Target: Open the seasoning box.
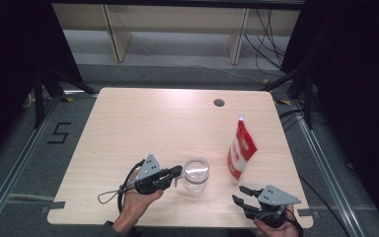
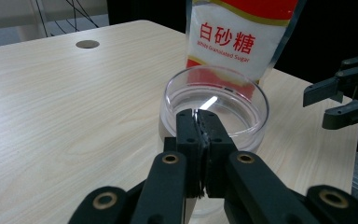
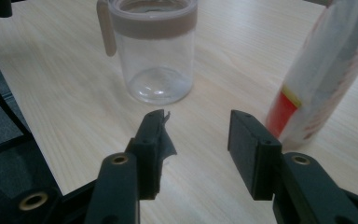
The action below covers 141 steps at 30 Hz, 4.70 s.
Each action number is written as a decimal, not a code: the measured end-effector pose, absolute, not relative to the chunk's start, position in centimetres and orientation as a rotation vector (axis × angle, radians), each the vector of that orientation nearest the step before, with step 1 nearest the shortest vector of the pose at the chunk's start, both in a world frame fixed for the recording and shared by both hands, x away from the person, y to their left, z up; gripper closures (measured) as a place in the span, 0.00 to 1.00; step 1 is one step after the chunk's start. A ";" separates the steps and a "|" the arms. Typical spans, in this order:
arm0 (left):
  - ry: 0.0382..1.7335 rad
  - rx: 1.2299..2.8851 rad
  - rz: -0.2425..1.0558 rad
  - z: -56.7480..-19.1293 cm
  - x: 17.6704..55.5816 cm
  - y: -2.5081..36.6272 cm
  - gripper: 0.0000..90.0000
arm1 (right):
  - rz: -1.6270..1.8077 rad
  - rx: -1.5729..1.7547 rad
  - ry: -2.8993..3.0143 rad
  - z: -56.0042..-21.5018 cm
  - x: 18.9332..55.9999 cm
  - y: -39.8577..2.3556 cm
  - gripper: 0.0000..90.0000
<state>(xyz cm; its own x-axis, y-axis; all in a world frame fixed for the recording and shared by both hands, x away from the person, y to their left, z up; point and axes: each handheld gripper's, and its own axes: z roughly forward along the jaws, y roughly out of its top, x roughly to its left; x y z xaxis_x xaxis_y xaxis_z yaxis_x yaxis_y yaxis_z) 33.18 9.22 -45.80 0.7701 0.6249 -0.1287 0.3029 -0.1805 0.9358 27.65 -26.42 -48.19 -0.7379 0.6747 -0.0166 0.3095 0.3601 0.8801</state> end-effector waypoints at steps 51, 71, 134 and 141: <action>0.703 1.710 0.324 -46.8 33.0 9.9 0.97 | 1.406 0.683 2.237 -46.3 33.3 -19.5 0.95; 0.764 1.676 0.265 -46.6 32.9 10.6 0.61 | 1.439 0.691 2.218 -46.1 33.1 -18.9 0.95; 0.963 1.858 0.362 -49.3 30.7 13.3 0.29 | 1.500 0.544 2.246 -44.3 31.6 -14.4 0.88; 0.960 1.866 0.345 -49.4 30.7 13.1 0.28 | 1.466 0.598 2.200 -44.2 30.9 -16.1 0.69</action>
<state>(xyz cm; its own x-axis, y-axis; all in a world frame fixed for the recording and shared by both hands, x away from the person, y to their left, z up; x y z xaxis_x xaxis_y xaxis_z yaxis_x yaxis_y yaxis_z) 30.74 13.13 -49.44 0.6486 0.7428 -0.1663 0.4673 -0.2161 0.8573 30.91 -16.05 -44.22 -0.8157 0.5678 -0.1109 0.1162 0.3486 0.9300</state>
